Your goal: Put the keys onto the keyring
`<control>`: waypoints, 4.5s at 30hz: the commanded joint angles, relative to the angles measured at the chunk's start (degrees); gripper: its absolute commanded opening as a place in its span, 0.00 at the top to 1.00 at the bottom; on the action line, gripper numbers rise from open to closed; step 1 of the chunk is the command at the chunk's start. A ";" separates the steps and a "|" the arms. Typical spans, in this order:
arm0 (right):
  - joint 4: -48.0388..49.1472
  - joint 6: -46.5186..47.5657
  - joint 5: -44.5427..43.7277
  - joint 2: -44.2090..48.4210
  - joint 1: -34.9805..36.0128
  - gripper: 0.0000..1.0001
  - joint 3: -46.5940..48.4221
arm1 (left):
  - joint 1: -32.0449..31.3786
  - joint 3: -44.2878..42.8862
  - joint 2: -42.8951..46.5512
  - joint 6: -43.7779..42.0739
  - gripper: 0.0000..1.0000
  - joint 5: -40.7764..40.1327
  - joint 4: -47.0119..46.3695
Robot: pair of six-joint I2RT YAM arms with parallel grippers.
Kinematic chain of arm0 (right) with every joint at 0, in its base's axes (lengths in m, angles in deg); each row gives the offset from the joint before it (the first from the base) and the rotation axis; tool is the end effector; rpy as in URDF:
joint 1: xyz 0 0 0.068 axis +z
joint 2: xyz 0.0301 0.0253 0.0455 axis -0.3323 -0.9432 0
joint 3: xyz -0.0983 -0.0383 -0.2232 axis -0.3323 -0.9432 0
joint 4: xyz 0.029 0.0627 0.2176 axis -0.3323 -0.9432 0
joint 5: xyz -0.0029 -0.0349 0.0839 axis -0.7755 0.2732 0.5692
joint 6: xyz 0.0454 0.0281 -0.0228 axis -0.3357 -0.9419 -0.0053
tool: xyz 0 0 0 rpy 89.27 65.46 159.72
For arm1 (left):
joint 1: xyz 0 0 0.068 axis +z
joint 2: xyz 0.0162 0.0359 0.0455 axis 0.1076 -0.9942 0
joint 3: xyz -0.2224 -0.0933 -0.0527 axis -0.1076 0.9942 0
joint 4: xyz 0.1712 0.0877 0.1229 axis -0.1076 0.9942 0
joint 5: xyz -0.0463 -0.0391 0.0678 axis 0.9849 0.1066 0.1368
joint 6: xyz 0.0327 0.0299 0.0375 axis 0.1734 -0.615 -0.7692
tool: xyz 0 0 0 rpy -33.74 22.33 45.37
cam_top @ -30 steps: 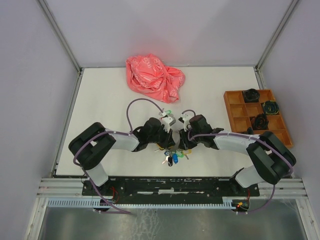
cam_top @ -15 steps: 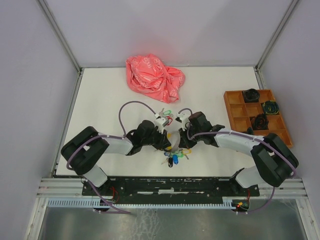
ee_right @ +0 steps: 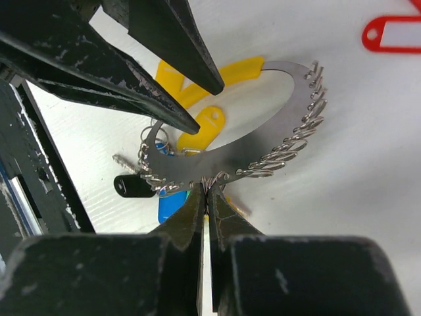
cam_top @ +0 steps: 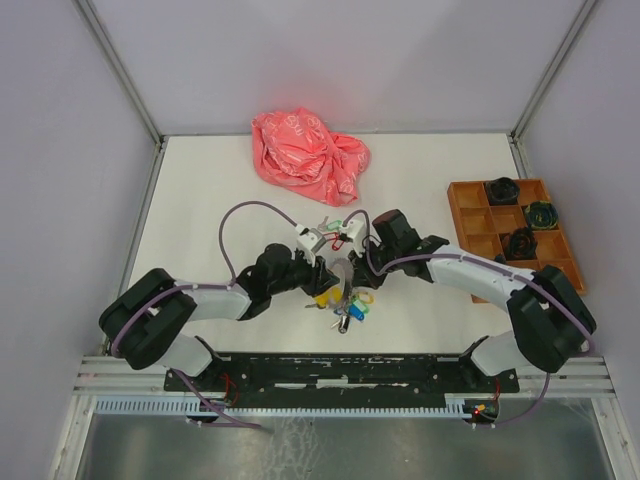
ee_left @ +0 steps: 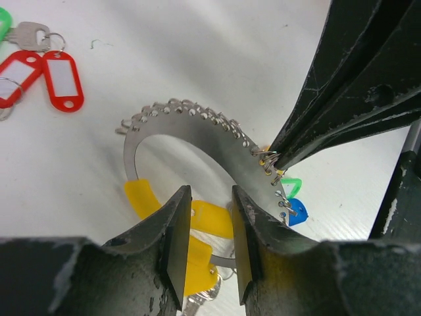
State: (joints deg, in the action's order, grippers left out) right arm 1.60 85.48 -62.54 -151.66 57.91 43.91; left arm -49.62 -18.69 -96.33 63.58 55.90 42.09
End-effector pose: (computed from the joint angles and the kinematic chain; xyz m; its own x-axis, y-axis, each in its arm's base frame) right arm 0.1916 0.1765 0.1892 -0.5274 -0.5312 -0.6631 -0.8351 0.4678 0.2894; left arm 0.1785 -0.1856 0.1575 -0.4787 0.1180 -0.8700 0.7565 0.5584 -0.3405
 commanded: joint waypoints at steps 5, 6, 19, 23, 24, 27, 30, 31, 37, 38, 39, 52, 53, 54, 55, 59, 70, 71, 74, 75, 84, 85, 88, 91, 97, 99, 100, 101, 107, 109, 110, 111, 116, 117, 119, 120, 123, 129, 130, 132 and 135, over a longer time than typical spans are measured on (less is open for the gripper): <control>2.32 3.21 0.74 -9.95 0.07 0.91 5.88 | 1.07 0.82 -0.38 -1.86 0.61 -0.22 -2.29; 2.10 2.71 0.62 -11.06 0.05 0.91 6.41 | 1.07 0.67 -0.76 -1.85 0.61 0.45 -1.99; 4.52 -2.58 -5.25 -6.15 0.01 0.62 2.57 | 1.09 -3.18 -3.46 -4.67 0.61 4.77 2.63; 5.37 -4.67 -8.13 -3.02 0.05 0.62 0.27 | 1.04 -4.50 -4.25 -5.59 0.62 5.66 4.40; 5.35 -4.98 -9.13 -2.32 0.03 0.62 -0.24 | 1.01 -5.08 -4.54 -5.86 0.62 5.97 5.25; 6.28 -6.12 -10.41 -0.57 -0.24 0.62 -1.76 | 0.92 -6.79 -5.75 -6.49 0.63 7.35 6.85; 7.63 -8.26 -12.34 0.80 -0.49 0.62 -3.41 | 0.55 -8.79 -7.27 -6.68 0.67 8.74 8.29; 8.42 -8.60 -13.57 1.49 -0.58 0.62 -4.24 | 0.36 -9.48 -7.86 -6.70 0.68 8.91 8.87; 12.53 -10.77 -19.69 7.04 -2.60 0.61 -9.02 | -0.88 -12.85 -10.34 -7.82 0.71 8.92 12.81; 13.24 -11.19 -20.06 7.94 -2.99 0.61 -9.72 | -0.99 -12.93 -10.40 -7.85 0.71 8.91 12.86; 13.70 -11.51 -20.28 8.71 -3.44 0.60 -10.24 | -1.20 -12.99 -10.47 -8.07 0.71 8.91 12.86; 15.08 -12.16 -16.97 8.61 -5.00 0.59 -11.00 | -2.54 -14.36 -11.75 -10.32 0.70 7.73 12.86; 15.16 -12.16 -16.91 8.51 -4.99 0.59 -11.02 | -2.54 -14.40 -11.83 -10.54 0.70 7.69 12.86; 15.27 -12.14 -16.66 8.47 -4.93 0.59 -11.01 | -2.59 -14.45 -11.85 -10.53 0.70 7.82 12.86; 15.33 -12.18 -16.35 8.31 -5.00 0.59 -10.91 | -2.58 -14.44 -11.83 -10.62 0.70 8.00 12.92; 15.70 -12.08 -12.67 7.36 -5.00 0.59 -10.69 | -2.62 -14.22 -11.22 -11.26 0.69 7.77 12.74; 17.87 -14.33 -0.71 -0.17 -4.97 0.65 -8.61 | -2.65 -13.72 -12.56 -10.98 0.79 6.75 12.19; 17.98 -14.45 -0.50 -1.11 -4.99 0.66 -8.29 | -2.62 -13.52 -12.64 -10.89 0.80 6.34 12.09; 18.60 -14.76 -0.11 -3.04 -4.95 0.68 -7.81 | -2.68 -13.22 -13.29 -10.81 0.83 5.44 11.90; 18.81 -14.71 -0.09 -3.65 -5.01 0.69 -7.68 | -2.64 -13.17 -13.59 -10.66 0.84 5.18 11.90; 21.86 -15.47 2.35 -7.45 -5.01 0.71 -6.99 | -2.65 -12.52 -14.44 -10.35 0.85 4.52 11.38; 21.89 -15.52 2.50 -7.62 -5.01 0.72 -6.98 | -2.64 -12.51 -14.43 -10.35 0.85 4.52 11.33; 21.95 -15.32 2.79 -7.62 -4.98 0.76 -6.97 | -2.70 -12.38 -14.35 -10.37 0.85 4.52 11.28; 21.92 -14.97 3.38 -7.61 -4.97 0.84 -6.97 | -2.70 -12.20 -13.98 -10.36 0.85 4.60 11.15; 21.81 -13.90 4.48 -7.58 -4.97 0.97 -6.81 | -2.56 -10.82 -12.24 -10.41 0.83 5.10 9.43; 21.91 -13.14 5.25 -7.12 -4.97 0.99 -6.83 | -2.42 -10.40 -11.67 -10.44 0.82 5.41 8.98; 22.00 -12.73 5.54 -6.71 -5.01 0.99 -6.84 | -2.32 -10.06 -11.36 -10.48 0.81 5.77 8.46; 22.21 -12.21 5.74 -6.36 -5.00 0.99 -6.98 | -2.05 -9.51 -11.02 -10.54 0.80 6.30 7.79; 23.07 -9.48 8.27 -5.82 -4.69 0.99 -6.62 | -0.46 -7.15 -8.55 -10.98 0.73 10.46 3.29; 21.99 -7.94 8.71 -6.01 -4.22 0.99 -5.75 | 0.09 -6.43 -7.90 -11.27 0.71 11.47 2.06; 20.87 -7.03 8.57 -6.17 -3.94 0.99 -5.22 | 0.34 -6.10 -7.49 -11.50 0.71 11.93 1.29; 19.71 -6.06 8.35 -6.16 -3.62 0.99 -4.61 | 0.63 -5.64 -6.94 -11.86 0.70 12.19 0.79; 15.68 -1.02 7.97 -5.10 -1.85 0.99 -2.49 | 1.76 -2.46 -3.90 -14.76 0.67 11.40 -3.61; 15.34 -0.13 8.11 -4.69 -1.67 0.99 -2.24 | 2.12 -1.48 -3.09 -15.33 0.67 11.38 -5.16; 14.23 1.92 8.77 -3.97 -1.59 0.99 -1.51 | 2.75 0.26 -1.89 -16.17 0.66 11.62 -8.46; 13.63 3.30 9.25 -3.63 -1.46 0.99 -1.17 | 2.95 0.92 -1.45 -16.70 0.66 11.76 -9.77; 11.69 7.44 10.04 -2.74 -1.23 0.99 -0.30 | 3.25 1.60 -1.31 -18.71 0.65 12.95 -10.65; 6.70 15.99 10.70 -0.77 -0.81 0.99 1.89 | 3.30 4.22 -1.74 -22.99 0.65 18.75 -17.66; 6.23 17.14 10.70 -0.60 -0.72 0.99 2.15 | 3.34 4.53 -1.94 -23.79 0.66 19.46 -18.35; 5.72 18.70 10.78 -0.41 -0.64 0.99 2.32 | 3.34 4.87 -2.07 -25.25 0.66 20.52 -18.83; 5.30 20.25 11.03 -0.22 -0.39 0.99 2.25 | 3.28 4.92 -1.99 -27.08 0.66 21.58 -18.69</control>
State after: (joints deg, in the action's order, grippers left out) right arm 7.78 100.60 -53.51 -153.94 56.95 43.91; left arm -46.43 -14.01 -99.06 42.55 73.82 28.80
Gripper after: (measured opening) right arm 0.013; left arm 0.345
